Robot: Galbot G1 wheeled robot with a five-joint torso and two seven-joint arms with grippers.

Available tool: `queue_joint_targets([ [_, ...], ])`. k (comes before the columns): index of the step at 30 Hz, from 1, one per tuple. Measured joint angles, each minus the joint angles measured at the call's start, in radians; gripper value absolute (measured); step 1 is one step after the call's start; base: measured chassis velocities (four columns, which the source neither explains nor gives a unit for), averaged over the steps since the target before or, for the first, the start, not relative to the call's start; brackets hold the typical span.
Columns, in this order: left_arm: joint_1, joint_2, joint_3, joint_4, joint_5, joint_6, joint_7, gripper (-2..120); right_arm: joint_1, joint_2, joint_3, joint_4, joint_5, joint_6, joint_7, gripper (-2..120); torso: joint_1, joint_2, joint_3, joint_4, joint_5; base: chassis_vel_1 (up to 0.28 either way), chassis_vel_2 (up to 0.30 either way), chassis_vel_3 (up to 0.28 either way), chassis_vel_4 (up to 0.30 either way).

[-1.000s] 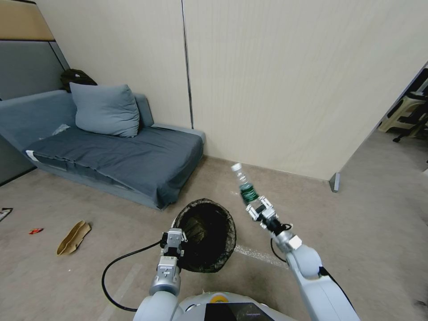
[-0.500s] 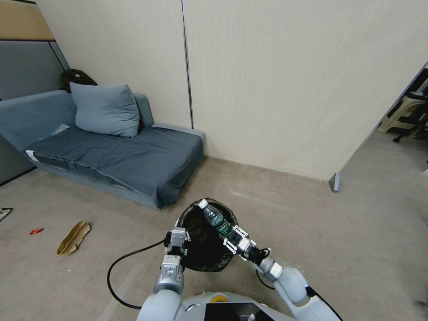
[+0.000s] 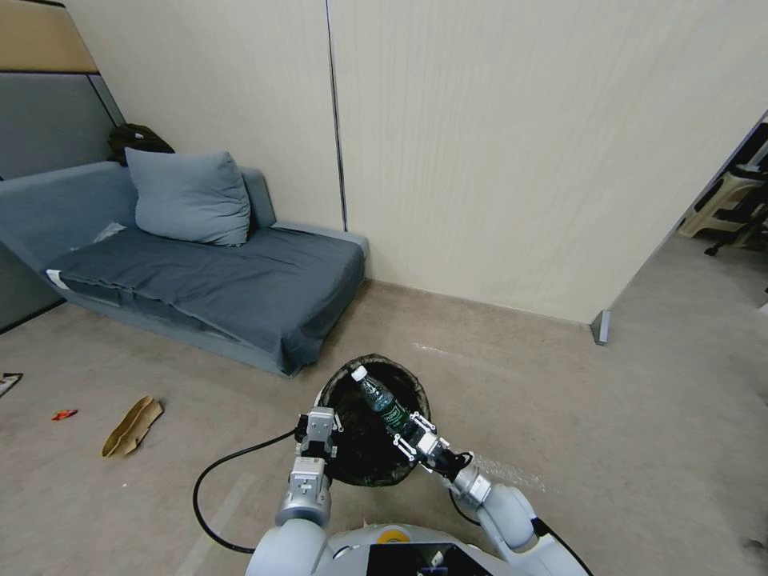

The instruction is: Pick up the trash bin, then pick up the garbage from the floor and place it into the trash bin.

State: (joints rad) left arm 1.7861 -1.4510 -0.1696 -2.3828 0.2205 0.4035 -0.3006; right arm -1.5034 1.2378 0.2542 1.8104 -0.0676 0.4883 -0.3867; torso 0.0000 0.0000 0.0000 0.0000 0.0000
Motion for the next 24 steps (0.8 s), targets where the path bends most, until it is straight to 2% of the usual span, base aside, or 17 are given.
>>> queue_joint_targets([
  [1, 0.0, 0.0, 0.0, 0.0, 0.0, 0.0, 0.0, 1, 0.001, 0.002, -0.002, -0.001, -0.006, 0.0, 0.006, 39, 0.0, 0.0, 0.0, 0.0, -0.0001, 0.0, 0.0, 0.0, 0.0],
  [2, 0.0, 0.0, 0.0, 0.0, 0.0, 0.0, 0.0, 1, 0.001, 0.002, -0.002, -0.001, -0.006, 0.0, 0.006, 39, 0.0, 0.0, 0.0, 0.0, -0.0001, 0.0, 0.0, 0.0, 0.0],
  [5, 0.0, -0.003, 0.002, -0.002, 0.002, 0.0, 0.0, 1, 0.004, 0.009, -0.008, -0.005, -0.015, -0.002, 0.014, 53, 0.0, 0.0, 0.0, 0.0, 0.0, 0.0, 0.0, 0.0, 0.0],
  [6, 0.0, -0.003, 0.002, -0.002, 0.002, 0.0, 0.0, 1, 0.004, 0.009, -0.008, -0.005, -0.015, -0.002, 0.014, 53, 0.0, 0.0, 0.0, 0.0, 0.0, 0.0, 0.0, 0.0, 0.0],
  [8, 0.0, -0.004, 0.002, -0.002, 0.002, 0.001, 0.0, 1, 0.007, 0.012, -0.011, -0.006, -0.016, -0.003, 0.015, 64, 0.0, 0.0, 0.0, 0.0, 0.0, 0.0, 0.0, 0.0, 0.0],
  [9, 0.0, -0.004, 0.002, -0.002, 0.002, 0.001, 0.0, 1, 0.007, 0.012, -0.011, -0.006, -0.016, -0.003, 0.015, 64, 0.0, 0.0, 0.0, 0.0, 0.0, 0.0, 0.0, 0.0, 0.0],
  [11, 0.0, -0.007, 0.002, -0.002, 0.003, 0.001, 0.0, 1, 0.009, 0.014, -0.013, -0.006, -0.017, -0.003, 0.015, 75, 0.0, 0.0, 0.0, 0.0, -0.0001, 0.0, 0.0, 0.0, 0.0],
  [12, 0.0, -0.007, 0.002, -0.002, 0.003, 0.001, 0.0, 1, 0.009, 0.014, -0.013, -0.006, -0.017, -0.003, 0.015, 75, 0.0, 0.0, 0.0, 0.0, -0.0001, 0.0, 0.0, 0.0, 0.0],
  [14, 0.0, -0.008, 0.003, -0.002, 0.003, 0.002, 0.0, 1, 0.009, 0.017, -0.015, -0.006, -0.02, -0.003, 0.016, 85, 0.0, 0.0, 0.0, 0.0, 0.0, 0.0, 0.0, 0.0, 0.0],
  [16, -0.001, -0.009, 0.003, -0.002, 0.003, 0.002, 0.0, 1, 0.009, 0.018, -0.016, -0.006, -0.022, -0.003, 0.017, 89, 0.0, 0.0, 0.0, 0.0, 0.0, 0.0, 0.0, 0.0, 0.0],
  [18, -0.003, -0.01, 0.005, 0.0, 0.003, 0.003, 0.0, 1, 0.005, 0.02, -0.017, 0.0, -0.029, -0.006, 0.024, 97, 0.0, 0.0, 0.0, 0.0, 0.0, 0.0, 0.0, 0.0, 0.0],
  [24, -0.008, -0.01, 0.009, 0.004, 0.004, 0.004, 0.002, 1, -0.01, 0.021, -0.009, 0.019, -0.042, -0.012, 0.031, 100, 0.0, 0.0, 0.0, 0.0, 0.0, 0.0, 0.0, 0.0, 0.0],
])
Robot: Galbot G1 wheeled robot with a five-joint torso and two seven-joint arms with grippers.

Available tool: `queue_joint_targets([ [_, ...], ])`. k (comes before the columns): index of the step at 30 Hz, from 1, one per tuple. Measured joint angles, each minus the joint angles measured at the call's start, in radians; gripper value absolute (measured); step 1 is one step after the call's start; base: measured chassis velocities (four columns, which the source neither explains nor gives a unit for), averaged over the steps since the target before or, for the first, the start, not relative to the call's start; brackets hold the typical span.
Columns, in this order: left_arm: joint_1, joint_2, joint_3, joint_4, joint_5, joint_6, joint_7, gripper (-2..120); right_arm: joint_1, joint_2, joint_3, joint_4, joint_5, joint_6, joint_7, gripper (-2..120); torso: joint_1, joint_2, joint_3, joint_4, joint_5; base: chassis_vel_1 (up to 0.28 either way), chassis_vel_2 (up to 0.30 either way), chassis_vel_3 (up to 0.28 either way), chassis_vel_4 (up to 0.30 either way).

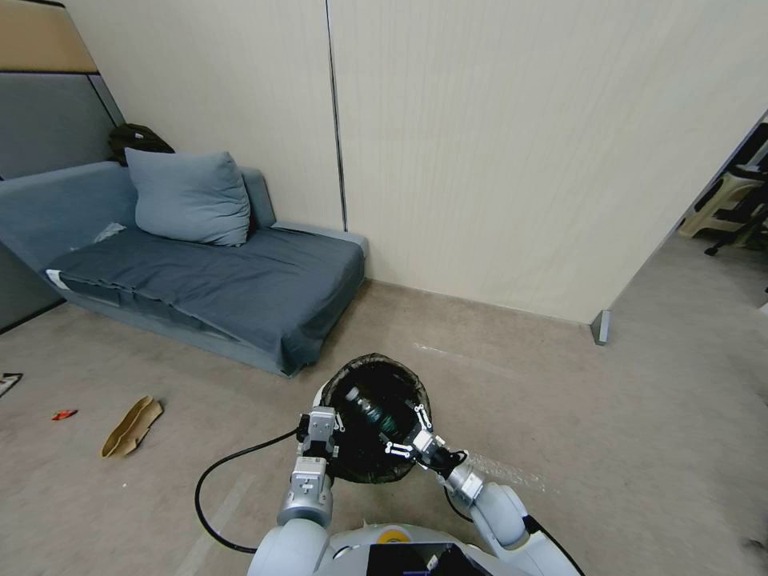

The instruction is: Pick up the trash bin, then pick up the garbage from the floor and place it into the trash bin.

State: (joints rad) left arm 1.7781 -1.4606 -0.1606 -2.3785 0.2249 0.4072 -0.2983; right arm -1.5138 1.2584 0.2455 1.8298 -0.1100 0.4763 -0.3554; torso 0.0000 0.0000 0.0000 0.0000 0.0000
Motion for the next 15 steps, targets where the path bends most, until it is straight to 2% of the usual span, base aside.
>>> queue_joint_targets([
  [14, -0.002, 0.007, -0.002, 0.006, -0.01, -0.027, 0.005, 1, -0.022, 0.012, 0.051, 0.102, 0.035, -0.01, 0.023, 100, 0.0, 0.0, 0.0, -0.0001, -0.0002, 0.0, 0.0, 0.0, 0.0],
  [15, -0.002, 0.008, -0.002, 0.007, -0.01, -0.03, 0.005, 1, -0.032, 0.014, 0.074, 0.163, 0.04, -0.017, 0.045, 100, 0.0, 0.0, 0.0, 0.0001, -0.0002, 0.0, 0.0, 0.0, 0.0],
])
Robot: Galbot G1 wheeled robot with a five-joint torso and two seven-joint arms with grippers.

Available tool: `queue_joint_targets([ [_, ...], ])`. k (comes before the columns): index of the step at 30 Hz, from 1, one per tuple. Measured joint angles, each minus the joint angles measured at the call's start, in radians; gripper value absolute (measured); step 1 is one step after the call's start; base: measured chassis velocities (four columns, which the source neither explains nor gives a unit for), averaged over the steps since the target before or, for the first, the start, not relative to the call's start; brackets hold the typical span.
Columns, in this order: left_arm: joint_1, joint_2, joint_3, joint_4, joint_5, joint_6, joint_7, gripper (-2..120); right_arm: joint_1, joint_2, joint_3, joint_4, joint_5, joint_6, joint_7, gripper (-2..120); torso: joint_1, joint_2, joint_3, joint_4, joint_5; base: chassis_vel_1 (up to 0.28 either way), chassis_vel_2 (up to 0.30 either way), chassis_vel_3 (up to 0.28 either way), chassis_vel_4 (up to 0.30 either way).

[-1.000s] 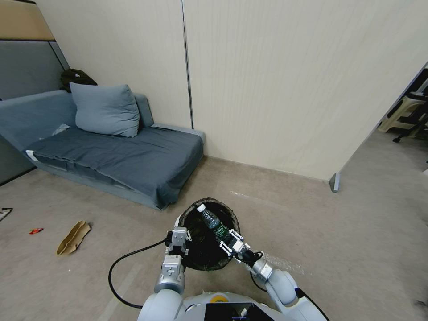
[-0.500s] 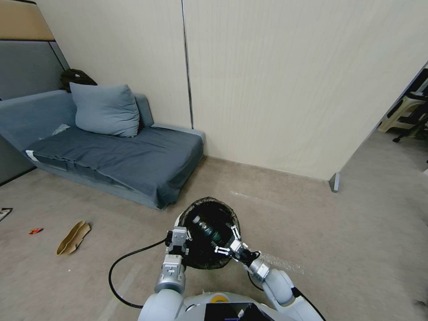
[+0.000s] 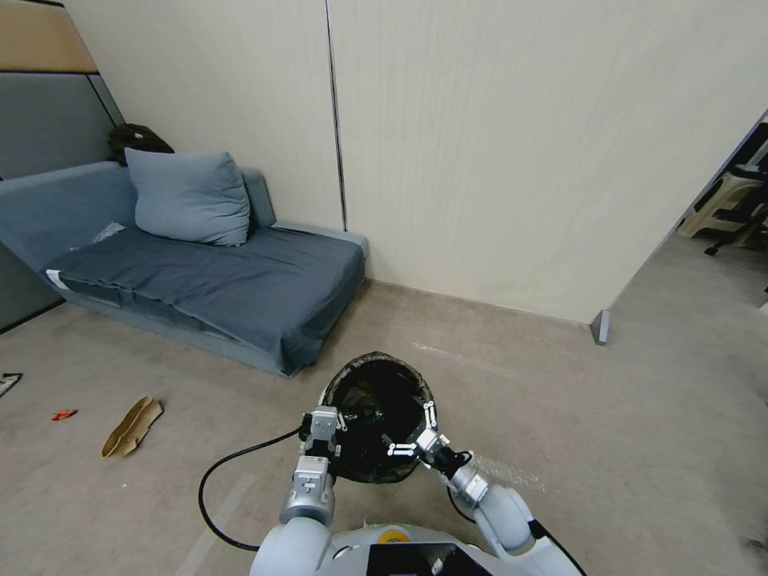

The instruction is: Pick up the trash bin, then pick up the garbage from the floor and place it into the trash bin.

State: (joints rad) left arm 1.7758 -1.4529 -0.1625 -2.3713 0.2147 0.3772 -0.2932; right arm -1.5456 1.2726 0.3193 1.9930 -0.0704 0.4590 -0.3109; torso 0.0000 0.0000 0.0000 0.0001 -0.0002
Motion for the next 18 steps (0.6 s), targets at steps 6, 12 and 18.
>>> queue_joint_targets([
  [6, 0.002, 0.005, -0.01, 0.002, 0.001, -0.005, -0.003, 1, -0.061, 0.05, 0.089, 0.172, 0.011, -0.043, 0.104, 100, 0.0, 0.0, 0.0, 0.0, 0.0002, 0.0, 0.0, 0.0, 0.0],
  [12, 0.002, 0.008, -0.02, 0.001, -0.005, -0.007, -0.006, 1, -0.117, 0.122, 0.14, 0.252, -0.011, -0.065, 0.193, 100, 0.0, 0.0, 0.0, -0.0001, -0.0002, 0.0, 0.0, 0.0, 0.0],
  [18, 0.002, 0.012, -0.03, -0.009, -0.019, -0.009, -0.009, 1, -0.176, 0.21, 0.166, 0.262, -0.05, -0.043, 0.252, 100, 0.0, 0.0, 0.0, -0.0001, 0.0002, 0.0, 0.0, 0.0, 0.0],
])
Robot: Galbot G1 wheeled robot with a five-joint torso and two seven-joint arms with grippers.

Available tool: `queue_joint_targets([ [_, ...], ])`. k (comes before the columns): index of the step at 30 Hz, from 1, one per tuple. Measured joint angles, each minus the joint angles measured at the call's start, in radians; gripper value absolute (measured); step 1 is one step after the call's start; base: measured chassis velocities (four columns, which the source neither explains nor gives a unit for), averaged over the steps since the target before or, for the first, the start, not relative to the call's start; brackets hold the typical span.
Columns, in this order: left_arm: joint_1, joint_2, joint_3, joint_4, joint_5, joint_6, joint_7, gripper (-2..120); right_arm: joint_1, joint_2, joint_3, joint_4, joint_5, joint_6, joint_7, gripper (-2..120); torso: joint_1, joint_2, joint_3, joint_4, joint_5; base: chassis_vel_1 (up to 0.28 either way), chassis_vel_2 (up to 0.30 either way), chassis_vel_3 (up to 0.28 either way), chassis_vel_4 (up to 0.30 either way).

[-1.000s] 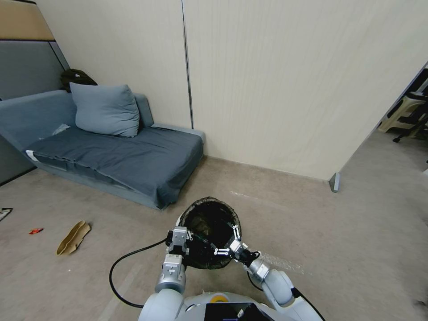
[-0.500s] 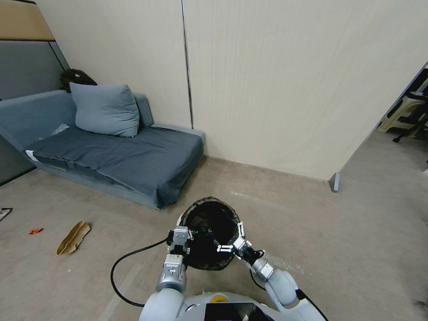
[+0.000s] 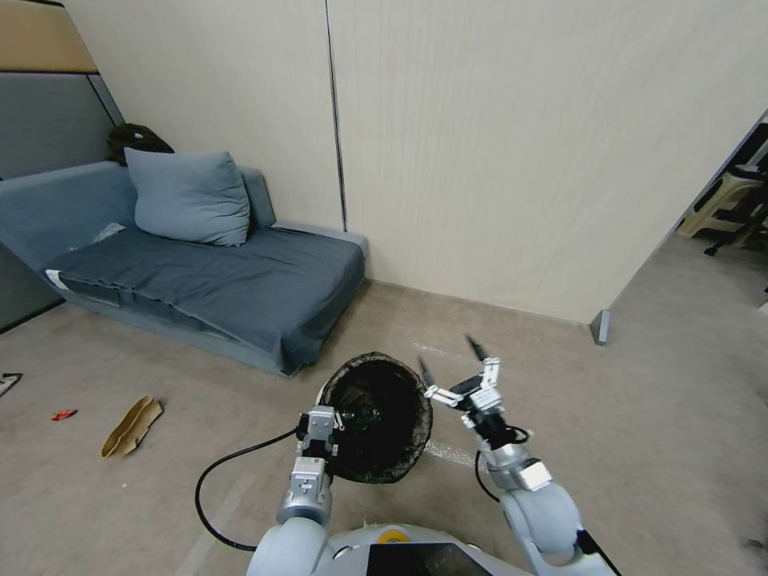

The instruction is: Pick up the trash bin, then pick up the garbage from the floor and place it into the trash bin.

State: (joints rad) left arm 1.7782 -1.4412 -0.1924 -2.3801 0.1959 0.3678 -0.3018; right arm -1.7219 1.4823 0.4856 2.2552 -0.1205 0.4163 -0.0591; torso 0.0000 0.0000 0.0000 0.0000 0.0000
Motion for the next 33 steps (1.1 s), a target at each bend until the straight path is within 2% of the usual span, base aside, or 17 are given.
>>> queue_joint_targets([
  [2, 0.003, 0.0, -0.002, -0.004, -0.005, -0.004, -0.005, 1, -0.036, 0.054, 0.013, -0.017, 0.001, 0.034, 0.025, 100, 0.0, 0.0, 0.0, 0.0001, -0.0001, 0.0, 0.0, 0.0, 0.0],
  [6, 0.006, -0.002, -0.001, -0.007, -0.013, -0.006, -0.013, 1, -0.067, 0.108, 0.019, -0.039, 0.017, 0.09, 0.028, 100, 0.0, 0.0, 0.0, 0.0, -0.0002, 0.0, 0.0, 0.0, 0.0],
  [10, 0.008, -0.004, -0.003, -0.015, -0.023, -0.006, -0.016, 1, -0.093, 0.131, 0.025, -0.057, 0.011, 0.131, 0.032, 100, 0.0, 0.0, 0.0, 0.0, -0.0002, 0.0, 0.0, 0.0, 0.0],
  [15, 0.009, -0.007, -0.011, -0.024, -0.028, -0.006, -0.017, 1, -0.108, 0.131, 0.035, -0.073, 0.011, 0.155, 0.032, 100, 0.0, 0.0, 0.0, 0.0, -0.0001, 0.0, 0.0, 0.0, 0.0],
  [33, 0.012, -0.024, -0.015, -0.031, -0.027, -0.002, -0.016, 1, -0.073, 0.127, 0.034, -0.086, 0.025, 0.134, 0.066, 100, 0.0, 0.0, 0.0, 0.0, 0.0, 0.042, 0.036, 0.039, 0.039],
])
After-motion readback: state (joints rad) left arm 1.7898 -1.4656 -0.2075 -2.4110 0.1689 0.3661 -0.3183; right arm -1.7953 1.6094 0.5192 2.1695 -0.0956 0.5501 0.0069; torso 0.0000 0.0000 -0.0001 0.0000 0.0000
